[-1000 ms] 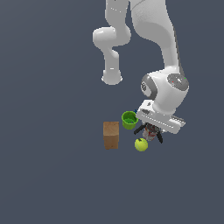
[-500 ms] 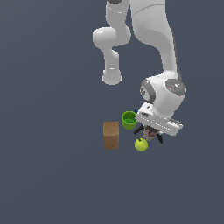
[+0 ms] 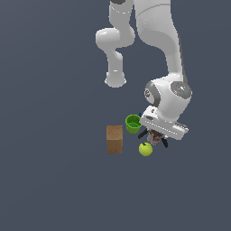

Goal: Pick up a designated object from a clutter of objects.

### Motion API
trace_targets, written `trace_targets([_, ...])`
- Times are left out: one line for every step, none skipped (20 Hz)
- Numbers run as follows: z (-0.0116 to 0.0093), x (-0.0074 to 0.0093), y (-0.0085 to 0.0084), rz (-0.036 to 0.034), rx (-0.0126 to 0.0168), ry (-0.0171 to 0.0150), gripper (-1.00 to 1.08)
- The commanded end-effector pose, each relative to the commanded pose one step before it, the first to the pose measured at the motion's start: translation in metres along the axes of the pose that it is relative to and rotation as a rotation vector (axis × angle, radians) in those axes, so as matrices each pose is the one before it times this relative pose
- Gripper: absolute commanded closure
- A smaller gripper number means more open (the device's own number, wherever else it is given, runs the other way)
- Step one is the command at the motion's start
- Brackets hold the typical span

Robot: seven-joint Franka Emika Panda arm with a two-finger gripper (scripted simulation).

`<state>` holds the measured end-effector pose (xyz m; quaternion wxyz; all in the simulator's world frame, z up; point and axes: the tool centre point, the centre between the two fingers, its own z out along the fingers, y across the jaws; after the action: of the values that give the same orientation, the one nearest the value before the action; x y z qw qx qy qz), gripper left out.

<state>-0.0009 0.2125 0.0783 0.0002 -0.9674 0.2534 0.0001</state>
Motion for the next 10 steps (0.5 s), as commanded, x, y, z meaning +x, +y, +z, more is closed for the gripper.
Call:
trace_targets([-0.00141,0.00015,0.00095,0.00000,0.00029,0.00038,1.08])
trace_targets([-0.00126,-0.00005,0.00098,0.00000,0.00000,0.00000,1.08])
trace_targets([-0.00163,-0.00006,0.00126,0.00000,0.00000,0.00000,1.08])
trace_targets([-0.00199,-0.00008,0.00155,0.00000,0.00000,0.00000,1.08])
trace_targets([-0.00236,-0.00009,0.00183,0.00000,0.00000,0.00000,1.08])
trace_targets([-0.00272,-0.00011,0.00211,0.00000,0.00000,0.00000,1.08])
trace_targets([-0.00309,-0.00012,0.00239,0.00000,0.00000,0.00000,1.08])
trace_targets([-0.00345,-0.00014,0.00268,0.00000,0.00000,0.00000,1.08])
trace_targets([-0.00382,-0.00015,0.00296,0.00000,0.00000,0.00000,1.08])
trace_targets([-0.00419,-0.00017,0.00324,0.00000,0.00000,0.00000,1.08])
